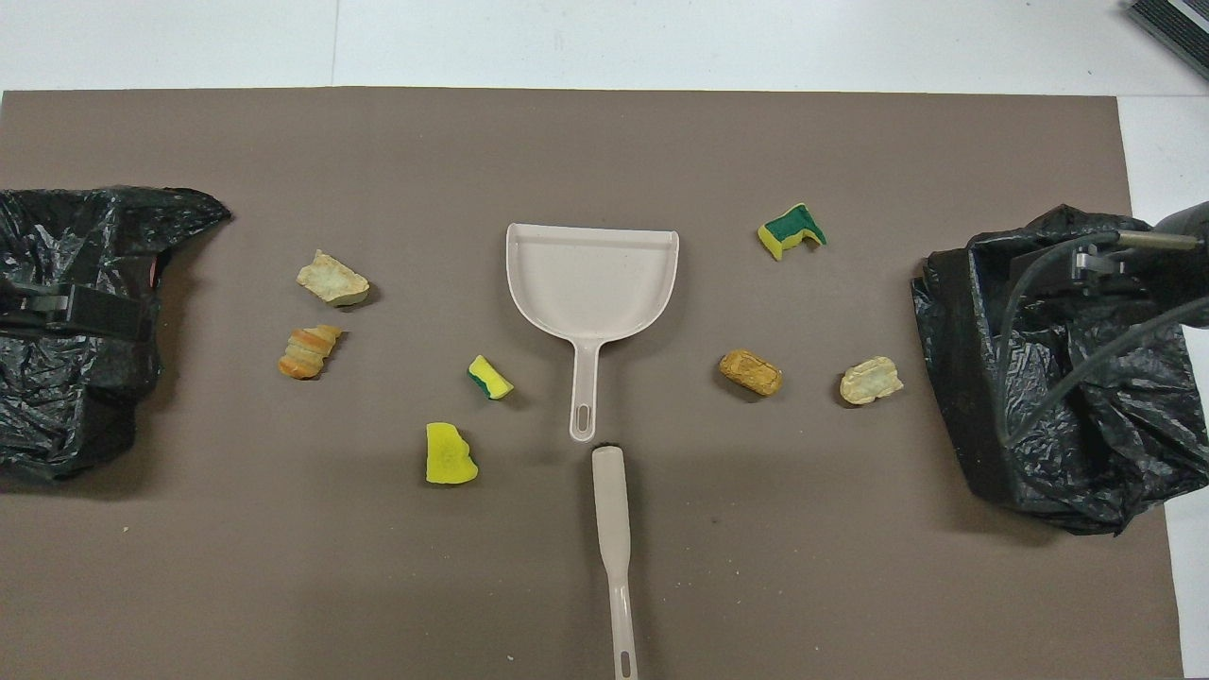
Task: Sweep and dump trash in bin
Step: 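Reach the right gripper toward the beige dustpan handle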
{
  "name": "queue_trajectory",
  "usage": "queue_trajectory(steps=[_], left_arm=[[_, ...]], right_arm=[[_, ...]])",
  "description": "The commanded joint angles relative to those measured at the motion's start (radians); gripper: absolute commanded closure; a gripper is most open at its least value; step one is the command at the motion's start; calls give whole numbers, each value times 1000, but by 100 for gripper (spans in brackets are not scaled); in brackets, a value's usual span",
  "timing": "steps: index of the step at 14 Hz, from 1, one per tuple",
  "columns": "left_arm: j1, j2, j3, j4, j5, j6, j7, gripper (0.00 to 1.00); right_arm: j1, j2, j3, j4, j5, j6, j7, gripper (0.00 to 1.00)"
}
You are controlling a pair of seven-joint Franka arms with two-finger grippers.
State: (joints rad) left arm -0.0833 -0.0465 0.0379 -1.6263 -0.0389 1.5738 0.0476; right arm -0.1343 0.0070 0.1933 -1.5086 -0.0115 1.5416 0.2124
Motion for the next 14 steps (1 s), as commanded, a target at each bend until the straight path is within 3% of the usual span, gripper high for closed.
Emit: queue_trajectory(steps=[1, 10, 14], left_arm=[[8, -9, -4, -1, 11, -3, 9, 0], [10, -4, -4, 5, 20, 37, 14, 0], [10, -7, -3, 34, 56, -76, 15, 0]], right_arm=[[-10, -4, 8, -2, 4, 20, -28, 0], [18, -22, 9, -41, 19, 41, -25, 0], [88, -2, 9, -56, 4, 110, -7, 0]])
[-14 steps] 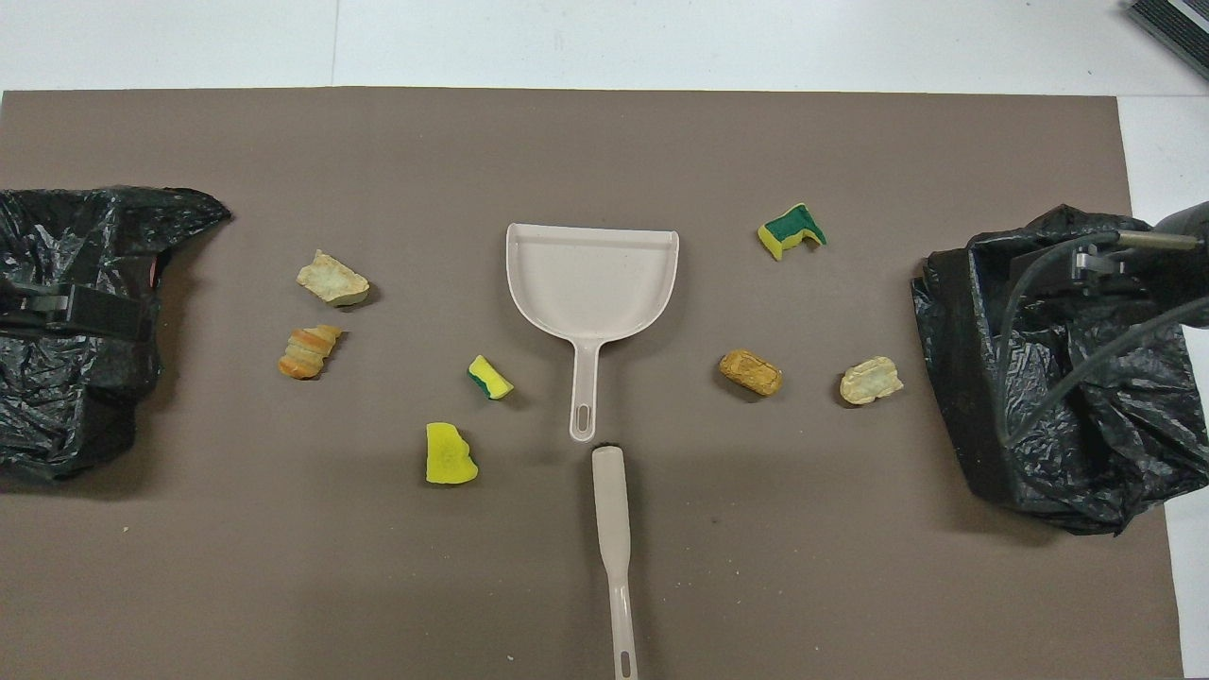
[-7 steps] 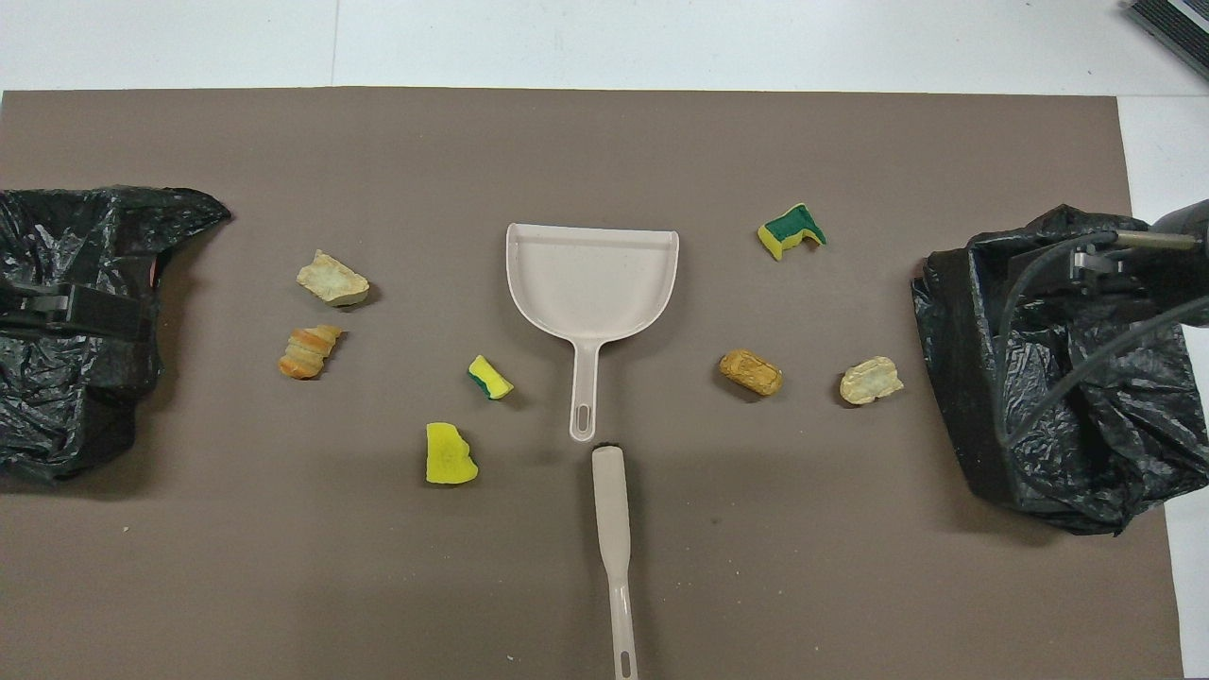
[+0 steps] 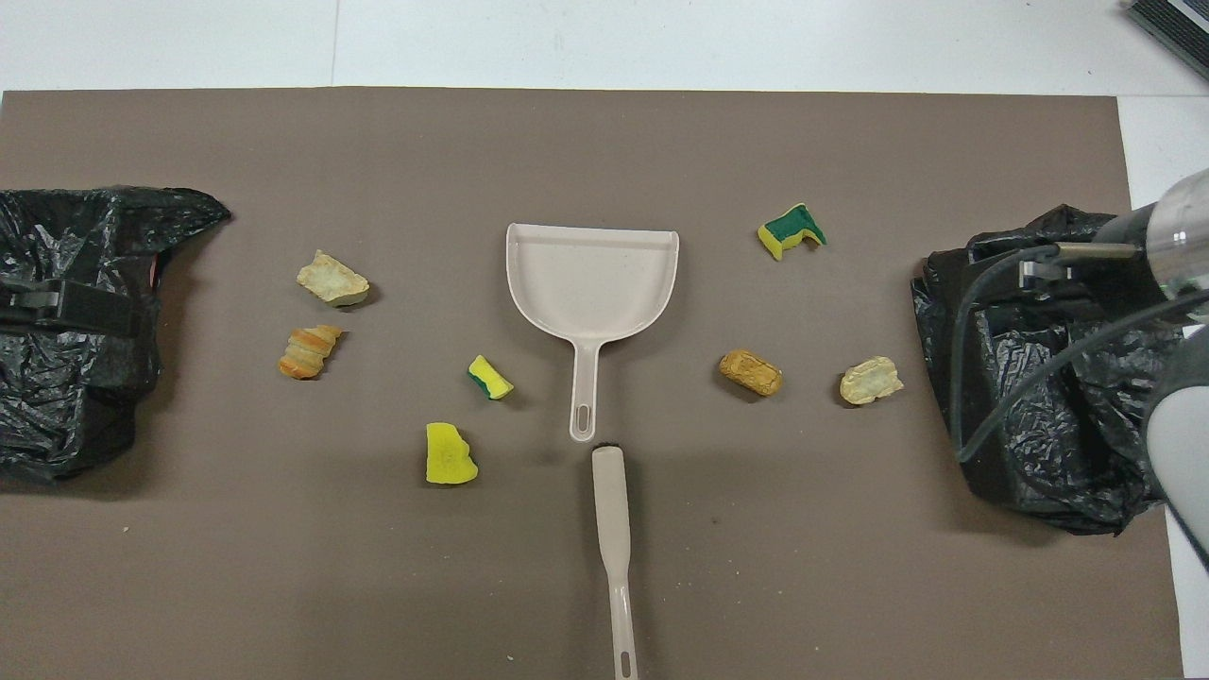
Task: Sweep and dump trash in bin
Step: 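Reach the right gripper toward the beige dustpan handle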
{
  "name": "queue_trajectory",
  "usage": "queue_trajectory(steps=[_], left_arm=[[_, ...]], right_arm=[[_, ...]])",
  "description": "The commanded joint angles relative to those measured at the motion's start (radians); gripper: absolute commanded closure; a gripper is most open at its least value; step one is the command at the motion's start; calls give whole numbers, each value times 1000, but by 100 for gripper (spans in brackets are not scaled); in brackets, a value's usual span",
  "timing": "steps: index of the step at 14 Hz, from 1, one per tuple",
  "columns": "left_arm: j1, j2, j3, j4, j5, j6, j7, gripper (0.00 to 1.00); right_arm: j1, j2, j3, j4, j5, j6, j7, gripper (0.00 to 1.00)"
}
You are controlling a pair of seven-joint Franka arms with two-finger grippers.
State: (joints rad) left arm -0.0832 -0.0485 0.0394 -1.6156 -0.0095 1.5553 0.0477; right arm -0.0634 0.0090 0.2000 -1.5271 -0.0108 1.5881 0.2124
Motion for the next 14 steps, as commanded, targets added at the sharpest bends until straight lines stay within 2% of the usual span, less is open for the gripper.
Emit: queue_trajectory(steps=[1, 2, 6, 9, 14], left_arm=[[11, -5, -1, 28, 25, -63, 17, 0], [11, -5, 0, 28, 25, -66, 17, 0], [11, -7, 20, 26, 22, -44, 27, 0], [8, -7, 20, 22, 22, -43, 23, 0], [7, -8, 17, 17, 17, -35, 23, 0]], right_arm=[[22, 2, 2, -57, 3, 99, 17, 0], [33, 12, 7, -73, 3, 119, 57, 0], [201, 97, 6, -65, -14, 203, 253, 0], [336, 207, 6, -38, -112, 260, 418, 0], [448, 371, 6, 50, -117, 340, 596, 0]])
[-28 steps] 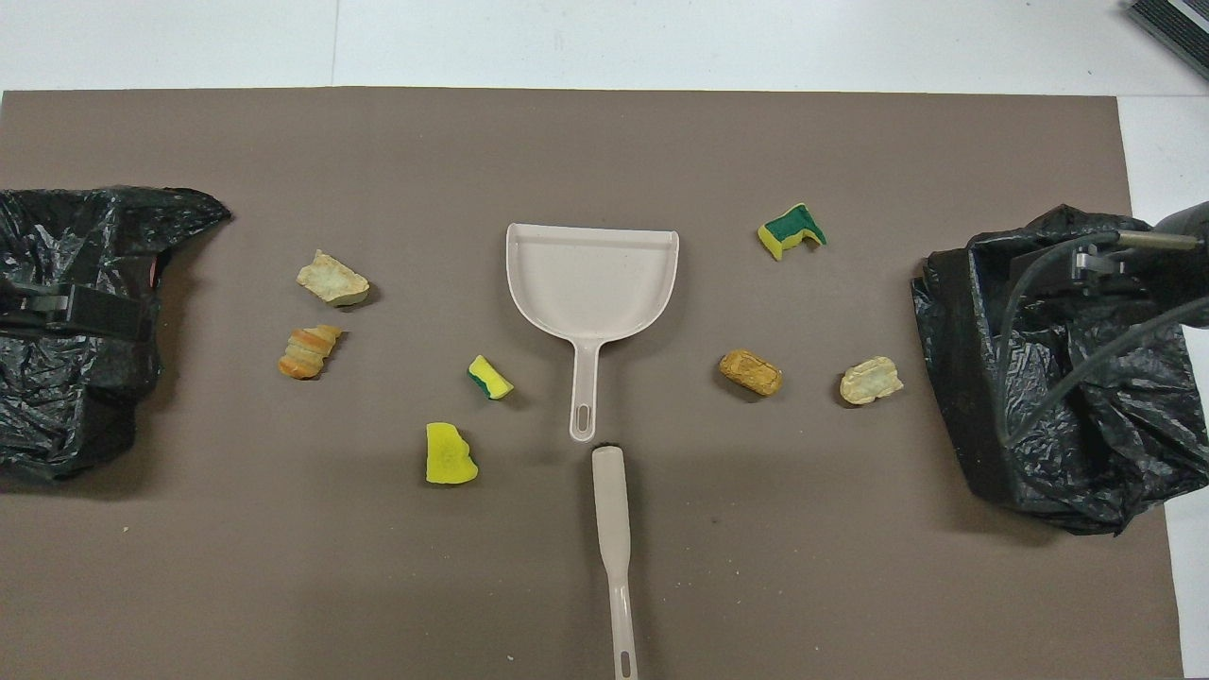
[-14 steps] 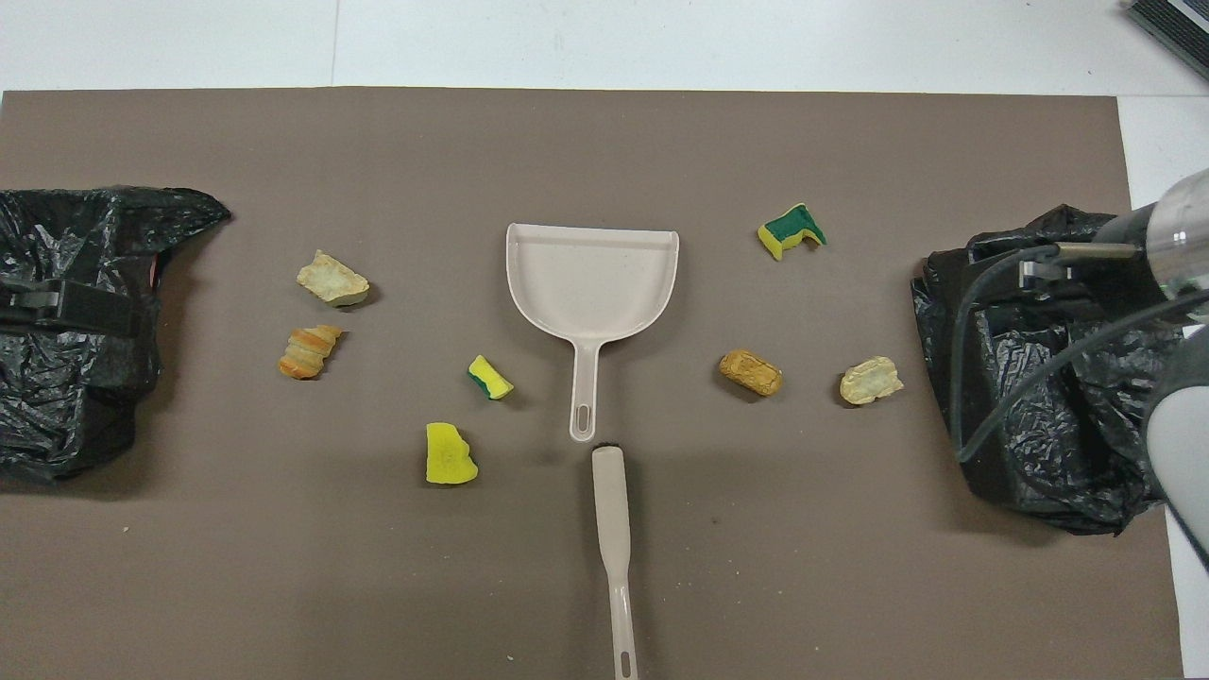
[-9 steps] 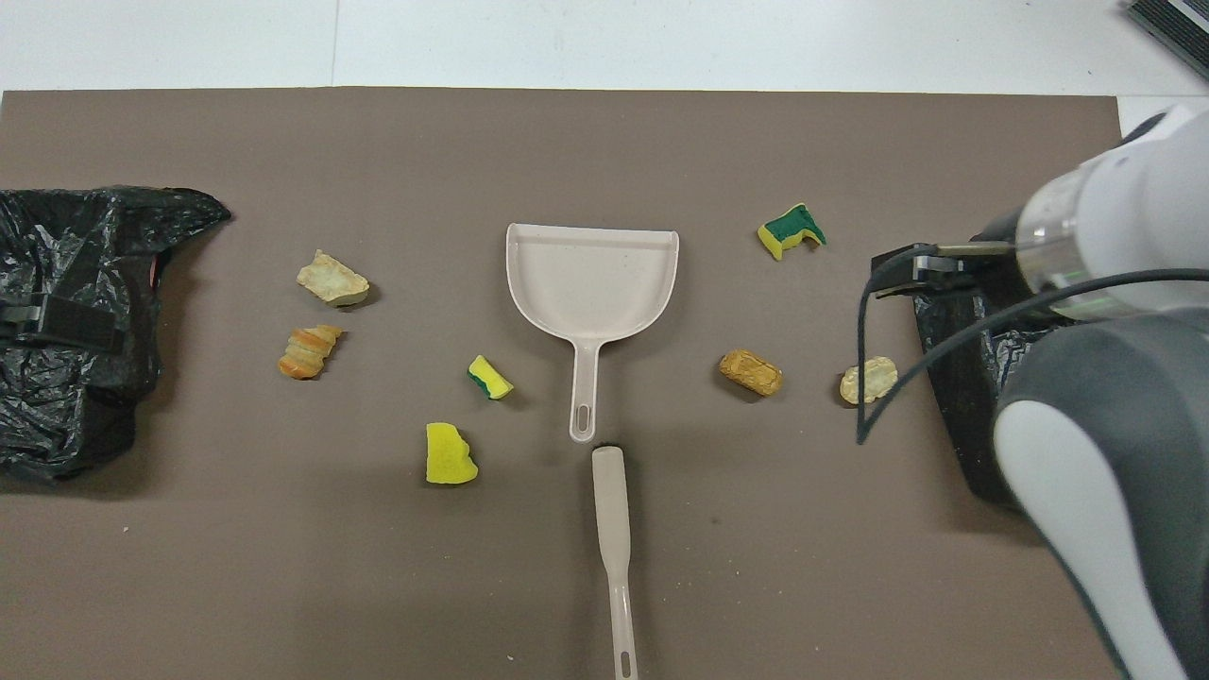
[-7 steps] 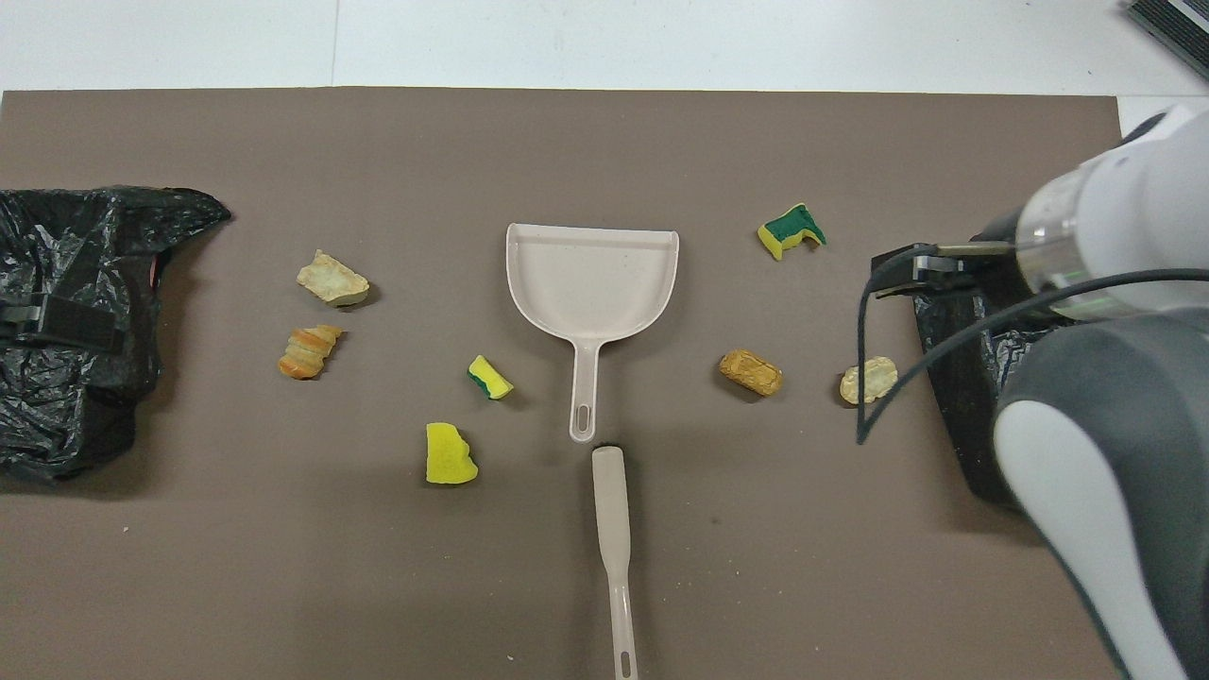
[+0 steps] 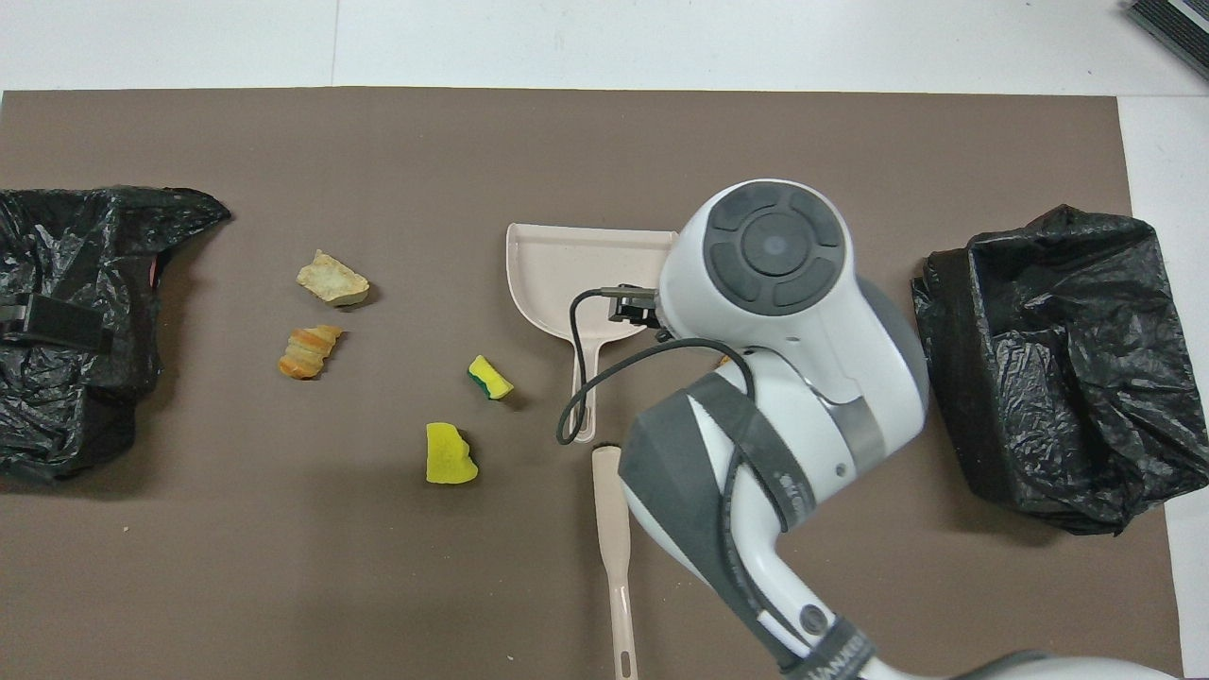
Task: Sweep and dump trash in bin
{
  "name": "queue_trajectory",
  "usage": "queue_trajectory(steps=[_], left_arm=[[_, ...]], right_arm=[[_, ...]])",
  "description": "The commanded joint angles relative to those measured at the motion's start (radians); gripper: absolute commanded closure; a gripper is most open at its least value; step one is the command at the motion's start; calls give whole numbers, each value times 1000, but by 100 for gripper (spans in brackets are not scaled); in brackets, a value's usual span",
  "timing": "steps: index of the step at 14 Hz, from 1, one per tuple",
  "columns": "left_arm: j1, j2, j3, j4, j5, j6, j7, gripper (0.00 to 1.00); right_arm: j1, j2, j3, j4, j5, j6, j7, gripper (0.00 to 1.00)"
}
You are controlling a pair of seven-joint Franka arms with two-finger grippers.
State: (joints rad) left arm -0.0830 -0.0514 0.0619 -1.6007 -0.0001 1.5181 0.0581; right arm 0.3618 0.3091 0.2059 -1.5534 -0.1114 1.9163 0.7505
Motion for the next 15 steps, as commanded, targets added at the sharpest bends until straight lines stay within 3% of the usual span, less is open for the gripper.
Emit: queue_trajectory(steps=[1, 4, 6, 11, 15], left_arm=[[5, -5, -5, 2, 8, 1, 9, 0], [5, -5, -5, 1, 5, 2, 11, 0], [5, -5, -5, 2, 5, 2, 11, 0], [6, -5, -5, -1, 3, 4, 9, 0], [5, -7, -5, -2, 3, 2, 8, 0]], right_arm=[[46, 84, 0, 69, -20, 35, 82, 0], [92, 103, 0, 50, -25, 87, 102, 12], [111, 143, 0, 15, -25, 134, 110, 12], [98, 130, 3, -103, -5, 175, 89, 12], [98, 122, 4, -123, 24, 179, 44, 31]])
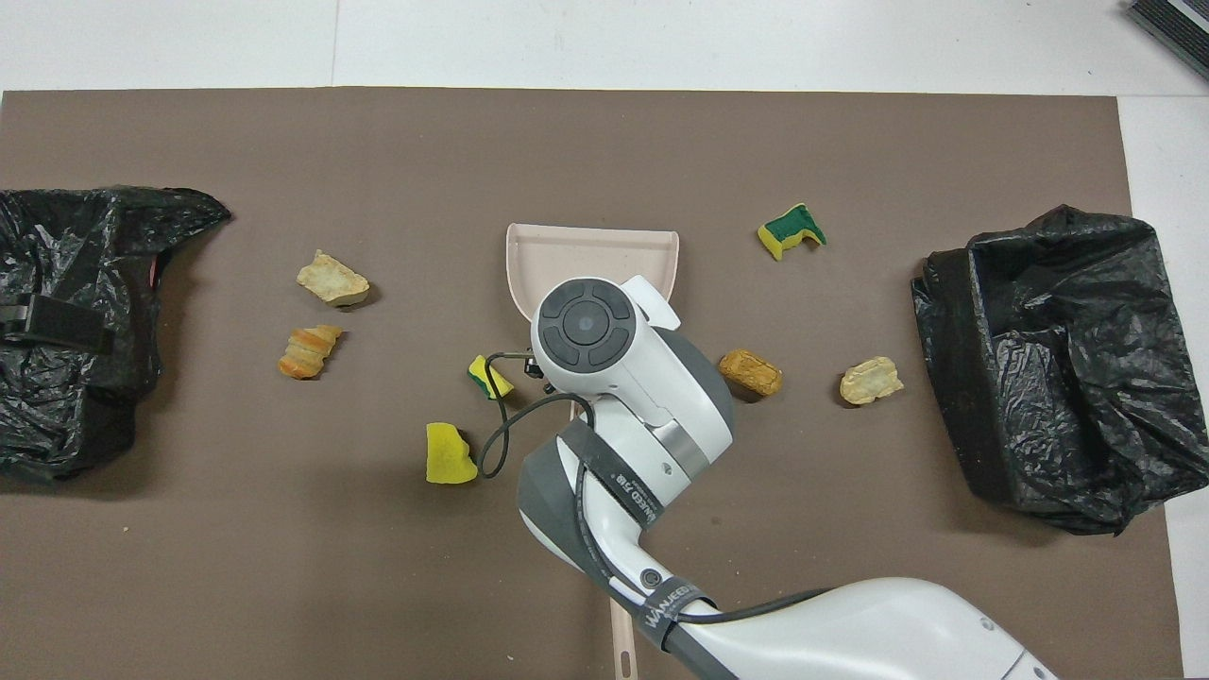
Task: Sweep and dump trash in bin
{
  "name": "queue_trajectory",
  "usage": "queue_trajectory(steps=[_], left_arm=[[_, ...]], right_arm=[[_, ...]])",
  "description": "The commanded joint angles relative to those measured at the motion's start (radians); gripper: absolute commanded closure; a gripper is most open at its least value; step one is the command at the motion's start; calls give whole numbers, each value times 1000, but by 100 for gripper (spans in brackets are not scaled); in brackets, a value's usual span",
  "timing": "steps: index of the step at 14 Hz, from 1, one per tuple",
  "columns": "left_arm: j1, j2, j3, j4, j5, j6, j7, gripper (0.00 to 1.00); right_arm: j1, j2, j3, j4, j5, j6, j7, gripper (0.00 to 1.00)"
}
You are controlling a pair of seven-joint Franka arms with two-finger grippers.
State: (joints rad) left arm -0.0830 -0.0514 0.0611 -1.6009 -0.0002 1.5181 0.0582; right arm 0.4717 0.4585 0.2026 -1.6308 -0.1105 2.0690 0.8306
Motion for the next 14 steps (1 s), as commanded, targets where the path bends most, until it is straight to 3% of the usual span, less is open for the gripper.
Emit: queue_trajectory(steps=[1, 4, 5, 7, 8, 11, 14], left_arm=[[5, -7, -4, -2, 3, 2, 8, 0], [5, -7, -4, -2, 3, 2, 6, 0], [5, -7, -4, -2, 3, 1, 5, 0], [5, -7, -4, -2, 3, 1, 6, 0], [5, -7, -4, -4, 3, 1, 5, 0], [-12, -16, -12, -59, 0, 10, -3, 0], [-41, -79, -40, -244, -10, 140, -8, 0]], right_arm=[[-13, -29, 8, -55, 25, 26, -57, 34], [-13, -38, 8, -73, 68, 39, -74, 46], [-13, -38, 8, -73, 68, 37, -74, 55], [-13, -40, 8, -67, 57, 30, -82, 94], [-5, -41, 6, -64, 42, 22, -99, 100], [-2, -84, 8, -60, -15, 13, -204, 100], [-62, -144, 6, -52, 0, -44, -475, 100]])
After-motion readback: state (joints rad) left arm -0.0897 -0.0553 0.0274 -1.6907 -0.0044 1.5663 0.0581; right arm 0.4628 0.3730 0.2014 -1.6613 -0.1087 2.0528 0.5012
